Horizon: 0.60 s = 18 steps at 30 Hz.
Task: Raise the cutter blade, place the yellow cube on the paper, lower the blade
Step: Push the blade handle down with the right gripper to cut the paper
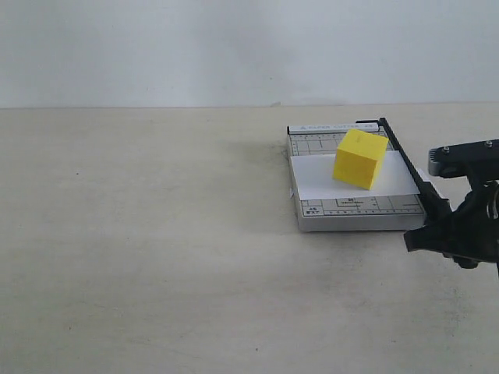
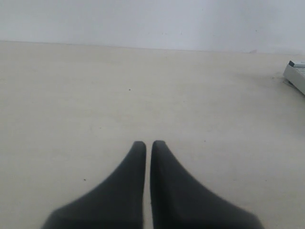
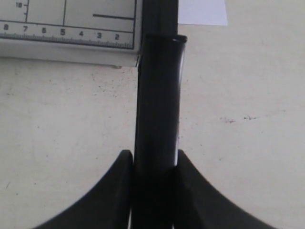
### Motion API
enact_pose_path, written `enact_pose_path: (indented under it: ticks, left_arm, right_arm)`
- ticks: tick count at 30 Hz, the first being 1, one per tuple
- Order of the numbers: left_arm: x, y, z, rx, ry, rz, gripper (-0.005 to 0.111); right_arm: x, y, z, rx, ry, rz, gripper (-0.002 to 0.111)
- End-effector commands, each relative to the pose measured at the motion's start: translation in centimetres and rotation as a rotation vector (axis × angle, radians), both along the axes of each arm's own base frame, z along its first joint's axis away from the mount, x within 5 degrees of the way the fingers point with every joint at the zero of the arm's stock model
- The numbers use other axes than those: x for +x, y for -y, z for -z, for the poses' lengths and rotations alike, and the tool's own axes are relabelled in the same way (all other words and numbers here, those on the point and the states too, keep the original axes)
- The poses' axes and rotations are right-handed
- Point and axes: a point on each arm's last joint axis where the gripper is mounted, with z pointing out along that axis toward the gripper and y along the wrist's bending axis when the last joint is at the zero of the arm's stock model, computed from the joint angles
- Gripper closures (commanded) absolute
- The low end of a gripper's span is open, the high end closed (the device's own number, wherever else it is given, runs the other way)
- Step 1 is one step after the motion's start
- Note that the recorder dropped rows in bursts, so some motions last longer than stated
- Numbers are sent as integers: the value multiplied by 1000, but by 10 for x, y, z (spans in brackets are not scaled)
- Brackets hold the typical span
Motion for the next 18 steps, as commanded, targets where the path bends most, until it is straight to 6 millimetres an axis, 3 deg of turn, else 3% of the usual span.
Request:
enact_pose_path:
  ticks: [1,8,18]
  left_arm:
    - [0,0,0,-5,5,-2,102]
    - [0,0,0,-5,5,-2,102]
    - [0,0,0,-5,5,-2,102]
  right_arm:
    - [1,-9,11,39,16,-31,100]
    - [2,-9,30,29,-47,-30,100]
    - [6,-12,23,65,21,-33,98]
